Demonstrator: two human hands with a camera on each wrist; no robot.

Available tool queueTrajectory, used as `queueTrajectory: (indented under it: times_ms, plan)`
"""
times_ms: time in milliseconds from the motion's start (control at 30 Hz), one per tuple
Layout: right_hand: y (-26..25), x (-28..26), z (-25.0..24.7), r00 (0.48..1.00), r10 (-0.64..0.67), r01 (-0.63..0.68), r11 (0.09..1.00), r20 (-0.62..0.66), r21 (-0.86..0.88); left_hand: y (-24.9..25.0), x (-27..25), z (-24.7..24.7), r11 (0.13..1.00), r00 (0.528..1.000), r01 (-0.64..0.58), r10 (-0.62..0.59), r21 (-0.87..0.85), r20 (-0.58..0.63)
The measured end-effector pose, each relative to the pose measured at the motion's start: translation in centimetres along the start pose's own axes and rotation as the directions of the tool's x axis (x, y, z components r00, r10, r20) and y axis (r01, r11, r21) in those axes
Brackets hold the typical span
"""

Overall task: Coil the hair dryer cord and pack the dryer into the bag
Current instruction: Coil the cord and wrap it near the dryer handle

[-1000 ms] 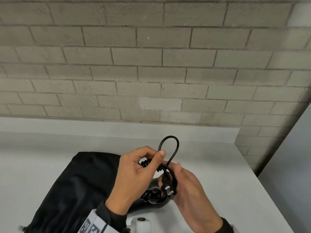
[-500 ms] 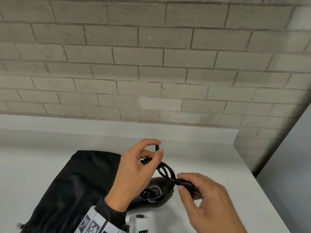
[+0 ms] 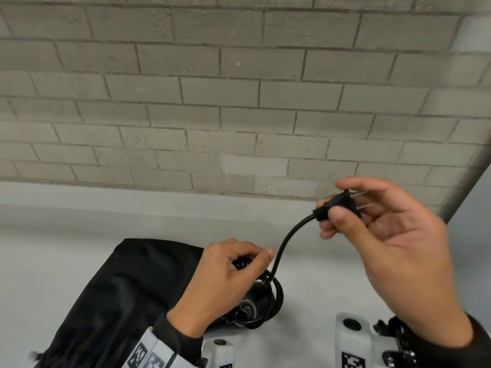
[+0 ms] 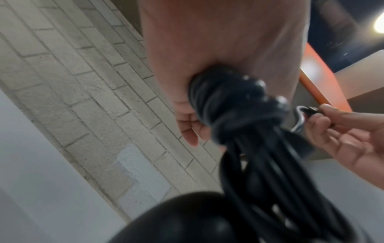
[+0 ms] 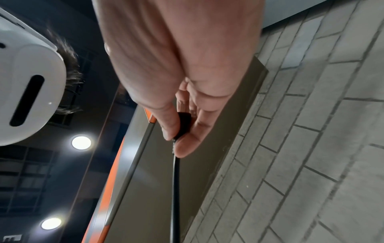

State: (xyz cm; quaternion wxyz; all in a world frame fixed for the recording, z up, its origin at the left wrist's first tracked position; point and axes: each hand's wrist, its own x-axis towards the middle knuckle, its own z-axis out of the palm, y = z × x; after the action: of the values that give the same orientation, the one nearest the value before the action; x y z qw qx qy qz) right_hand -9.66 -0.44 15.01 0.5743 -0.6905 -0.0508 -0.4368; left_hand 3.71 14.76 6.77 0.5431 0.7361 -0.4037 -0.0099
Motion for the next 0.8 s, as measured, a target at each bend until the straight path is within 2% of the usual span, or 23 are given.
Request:
queueTrajectory:
  times_ms: [133,267,367,467,533,667,800]
  plan:
    - [0.0,2.3,-0.4,1.0,-0.023,0.023,1.0,0.018,0.006,-0.9,0.0,0.1,0.989,0.989,-0.129,0.123,0.078,0.077]
    - [1.0,4.0,-0.6,1.0,0.01,-0.01,0.998,-0.002,0.054,-1.4,0.1,0.2,0.975,0.974,-0.192,0.176,0.111,0.145]
    - [1.8,4.2,-0.7,0.999,0.041,-0.039,0.996,-0.025,0.083,-1.4,0.0,-0.2,0.977,0.966,-0.192,0.171,0.097,0.192]
    - [2.1,4.2,-0.8,0.998,0.048,-0.043,0.995,-0.043,0.094,-1.6,-0.4,-0.6,0.991,0.962,-0.116,0.096,0.063,0.255]
    - [2.0,4.2,-1.0,0.998,0.046,-0.042,0.995,-0.047,0.092,-1.6,-0.5,-0.5,0.995,0.947,-0.101,0.089,0.021,0.308]
    - [1.9,4.3,-1.5,0.996,0.037,-0.029,0.994,-0.08,0.101,-1.2,-0.3,-0.2,0.988,0.948,-0.156,0.155,-0.018,0.276]
    - [1.6,4.7,-2.1,0.991,0.007,0.011,0.991,-0.134,0.135,-1.1,0.1,-0.2,0.974,0.944,-0.225,0.214,0.016,0.253]
